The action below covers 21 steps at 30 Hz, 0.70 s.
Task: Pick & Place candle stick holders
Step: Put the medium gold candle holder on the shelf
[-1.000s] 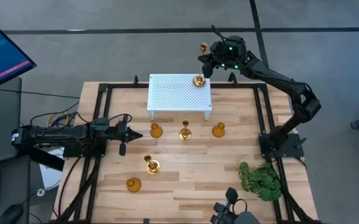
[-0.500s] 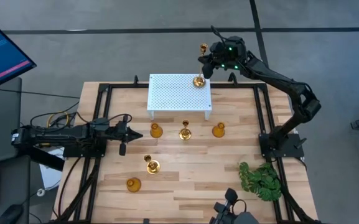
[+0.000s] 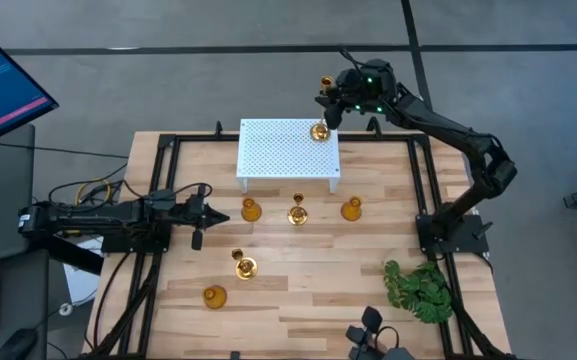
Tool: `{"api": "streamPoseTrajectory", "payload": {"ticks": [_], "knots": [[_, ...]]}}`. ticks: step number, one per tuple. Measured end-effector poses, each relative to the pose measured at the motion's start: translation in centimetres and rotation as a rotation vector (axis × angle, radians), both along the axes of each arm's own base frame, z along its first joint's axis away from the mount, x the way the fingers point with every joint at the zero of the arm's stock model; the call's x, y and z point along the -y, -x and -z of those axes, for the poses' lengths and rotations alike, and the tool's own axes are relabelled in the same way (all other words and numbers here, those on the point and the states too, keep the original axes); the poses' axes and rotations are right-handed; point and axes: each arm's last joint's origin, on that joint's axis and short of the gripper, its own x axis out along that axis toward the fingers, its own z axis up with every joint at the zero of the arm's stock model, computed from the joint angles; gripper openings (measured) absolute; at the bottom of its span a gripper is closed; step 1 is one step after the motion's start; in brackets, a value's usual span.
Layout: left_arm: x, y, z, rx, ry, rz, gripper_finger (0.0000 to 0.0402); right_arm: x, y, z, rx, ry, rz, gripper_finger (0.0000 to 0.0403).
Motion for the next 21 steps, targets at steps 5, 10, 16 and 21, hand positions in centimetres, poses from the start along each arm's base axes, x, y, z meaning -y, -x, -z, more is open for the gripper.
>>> {"api": "streamPoseTrajectory", "payload": {"ticks": [5,10,16,21], "knots": [[0.0,0.0,0.0,0.0,0.0,0.0,0.0004,-0.8,0.9,-1.5,0.03,0.027,-0.001,0.0188],[0.0,0.0,0.0,0.0,0.0,0.0,0.0004,-2.4,2.6,-2.6,-0.022,0.01,-0.01,0.0218],[0.0,0.0,0.0,0.0,0.0,0.0,0.0004,-5.1,5.5,-3.4,-0.151,-0.058,-0.027,0.022],[0.0,0.0,0.0,-0.001,0.0,0.0,0.0004,-8.0,7.5,-3.6,-0.239,-0.175,-0.045,0.0203]]}}
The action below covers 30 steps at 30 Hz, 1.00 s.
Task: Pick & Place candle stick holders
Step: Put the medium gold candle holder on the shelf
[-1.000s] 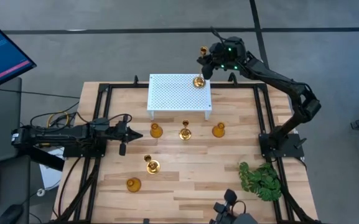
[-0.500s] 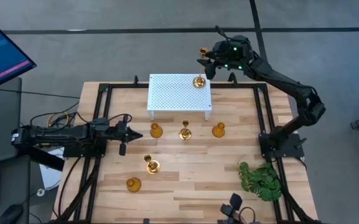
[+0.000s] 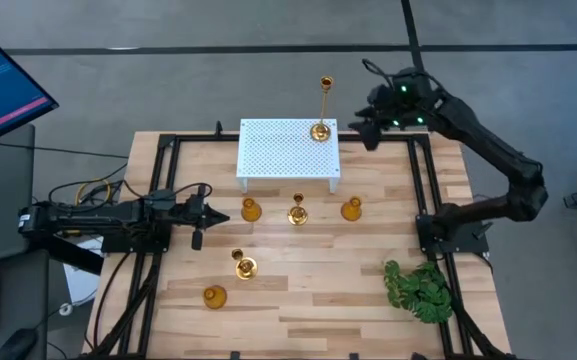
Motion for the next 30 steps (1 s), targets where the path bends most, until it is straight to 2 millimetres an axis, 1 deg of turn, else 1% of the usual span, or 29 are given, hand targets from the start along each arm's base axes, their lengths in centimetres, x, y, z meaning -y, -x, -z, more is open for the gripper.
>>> {"api": "streamPoseTrajectory", "payload": {"ticks": [3,7,10,13,15,19,21,26,30], "knots": [[0.0,0.0,0.0,0.0,0.0,0.0,0.0004,-2.0,0.4,0.3,-0.055,-0.046,-0.051,0.0187],[0.0,0.0,0.0,0.0,0.0,0.0,0.0004,-4.5,0.4,1.2,-0.077,-0.051,-0.147,0.0161],[0.0,0.0,0.0,0.0,0.0,0.0,0.0004,-6.3,0.4,2.4,-0.094,-0.06,-0.218,0.0139],[0.0,0.0,0.0,0.001,0.0,0.0,0.0004,-7.9,0.5,4.2,-0.117,-0.084,-0.274,0.0116],[0.0,0.0,0.0,0.001,0.008,0.0,0.0004,-8.7,0.4,5.4,-0.101,-0.076,-0.307,0.01],[0.0,0.0,0.0,0.002,0.079,-0.001,0.0004,-9.7,-0.1,7.8,-0.023,-0.051,-0.348,0.007],[0.1,0.0,0.0,0.001,0.087,0.035,0.0004,-10.0,-0.3,8.9,0.019,-0.064,-0.34,0.0058],[0.7,0.1,0.0,-0.005,0.104,0.23,0.0004,-10.4,-0.8,11.9,0.053,-0.082,-0.343,0.0041],[1.1,0.2,0.0,-0.008,0.116,0.379,0.0004,-10.9,-1.1,13.5,0.094,-0.067,-0.366,0.003]]}}
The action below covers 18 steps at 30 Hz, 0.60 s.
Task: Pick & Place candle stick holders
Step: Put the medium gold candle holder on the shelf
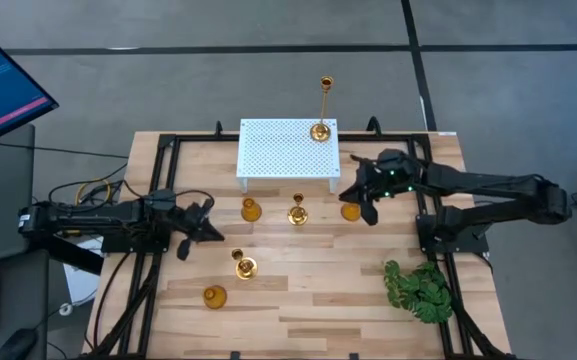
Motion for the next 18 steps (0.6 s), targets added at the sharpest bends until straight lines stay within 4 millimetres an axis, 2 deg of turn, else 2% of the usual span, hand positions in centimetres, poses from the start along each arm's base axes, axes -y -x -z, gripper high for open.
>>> {"api": "streamPoseTrajectory", "payload": {"ticks": [10,18], "knots": [[0.7,0.1,-0.2,0.052,-0.078,0.114,0.0004,-0.9,-0.5,1.6,0.154,0.044,-0.051,0.0008],[1.8,0.0,-0.3,0.066,-0.089,0.115,0.0004,-1.0,-0.5,1.6,0.175,0.052,-0.055,0.0007]]}}
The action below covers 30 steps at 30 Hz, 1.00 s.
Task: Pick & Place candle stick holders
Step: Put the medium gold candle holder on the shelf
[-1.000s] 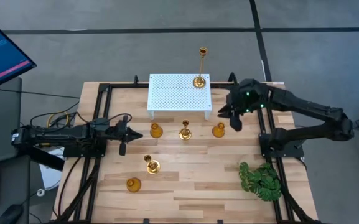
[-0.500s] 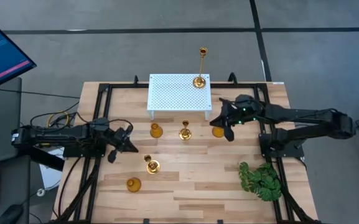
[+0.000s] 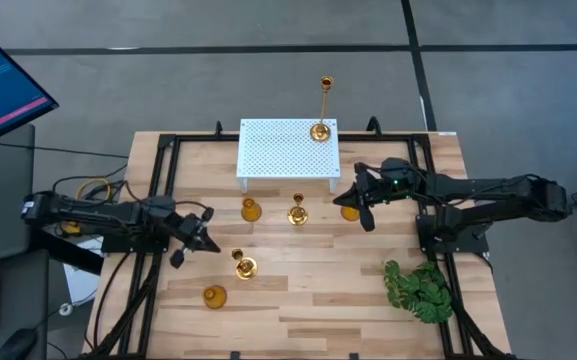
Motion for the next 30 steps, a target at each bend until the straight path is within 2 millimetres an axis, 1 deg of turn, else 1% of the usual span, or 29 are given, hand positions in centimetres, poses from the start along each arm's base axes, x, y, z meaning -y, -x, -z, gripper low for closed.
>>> {"api": "streamPoseTrajectory", "payload": {"ticks": [6,12,20,30], "knots": [[0.9,-0.3,0.3,-0.035,-0.013,-0.014,0.0004,0.0,0.0,0.0,0.0,0.003,-0.001,0.0007],[1.5,-1.0,0.2,-0.017,-0.015,-0.016,0.0004,0.0,0.0,0.0,0.001,0.01,-0.004,0.0007],[1.7,-1.6,0.8,-0.062,-0.022,-0.018,0.0004,0.0,0.0,0.0,0.001,0.011,-0.004,0.0007],[1.8,-2.2,0.8,-0.04,-0.019,-0.018,0.0004,0.0,0.0,0.0,0.0,0.01,-0.004,0.0007]]}}
